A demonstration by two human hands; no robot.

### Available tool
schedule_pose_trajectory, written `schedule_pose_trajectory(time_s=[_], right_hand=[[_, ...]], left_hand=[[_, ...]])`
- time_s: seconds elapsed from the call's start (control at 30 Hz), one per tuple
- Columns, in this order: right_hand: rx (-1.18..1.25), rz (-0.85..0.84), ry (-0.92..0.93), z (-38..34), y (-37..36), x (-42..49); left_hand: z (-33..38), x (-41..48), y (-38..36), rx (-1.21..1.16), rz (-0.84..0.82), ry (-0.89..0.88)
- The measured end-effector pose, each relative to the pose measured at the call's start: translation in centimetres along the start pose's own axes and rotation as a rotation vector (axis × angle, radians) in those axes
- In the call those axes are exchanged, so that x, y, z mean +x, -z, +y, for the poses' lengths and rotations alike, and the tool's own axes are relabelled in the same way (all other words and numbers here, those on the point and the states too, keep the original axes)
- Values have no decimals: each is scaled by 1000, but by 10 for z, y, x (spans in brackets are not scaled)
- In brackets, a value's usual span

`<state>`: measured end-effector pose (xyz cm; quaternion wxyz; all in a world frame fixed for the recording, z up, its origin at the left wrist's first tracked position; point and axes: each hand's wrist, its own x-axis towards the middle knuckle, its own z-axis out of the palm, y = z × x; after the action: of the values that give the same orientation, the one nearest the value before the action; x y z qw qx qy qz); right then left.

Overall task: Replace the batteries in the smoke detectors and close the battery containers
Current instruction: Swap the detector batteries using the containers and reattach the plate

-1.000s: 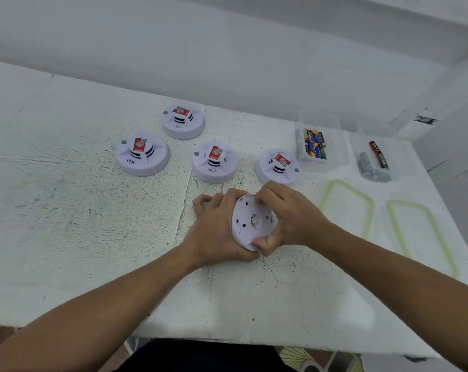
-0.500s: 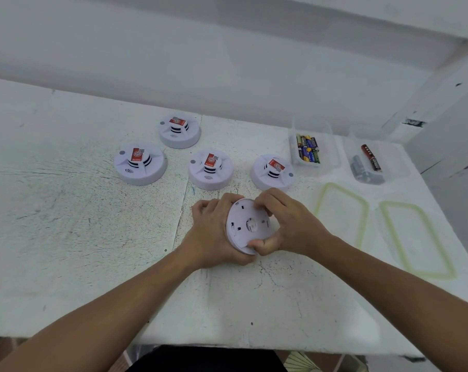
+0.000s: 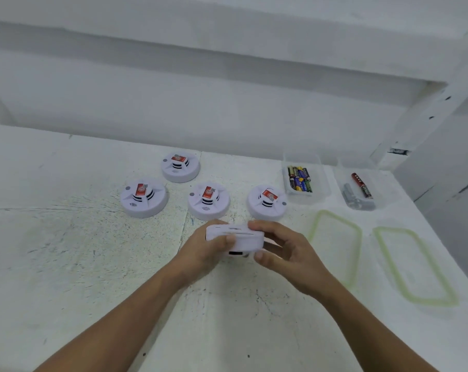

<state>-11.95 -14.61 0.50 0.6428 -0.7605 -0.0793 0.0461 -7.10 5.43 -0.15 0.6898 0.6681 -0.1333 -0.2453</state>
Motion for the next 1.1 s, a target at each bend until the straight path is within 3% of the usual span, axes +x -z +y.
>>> schedule_pose_trajectory(time_s=[0.17,0.27,0.4,0.57,0.7,0.97,1.1], right_hand=[[32,140,77,-9,-7,11],[153,183,8,-12,-11,18],[318,253,-136,-2,-20,23],[412,340,-217,8,-27,28],[400,387,-242,21,-31,24],[288,408,-199,28,-33,18],[315,415,-191,27,-34,17]], left_hand=[[24,-2,-3,-35,3,189],[25,4,-5,-52,29,244],[10,7,-1,-99,160,190],[-7,6,-2,-209,191,71],[-22,5,-8,-301,194,28],[-29,7,-7,-136,242,-43],[-28,6,-7,-228,238,-18]])
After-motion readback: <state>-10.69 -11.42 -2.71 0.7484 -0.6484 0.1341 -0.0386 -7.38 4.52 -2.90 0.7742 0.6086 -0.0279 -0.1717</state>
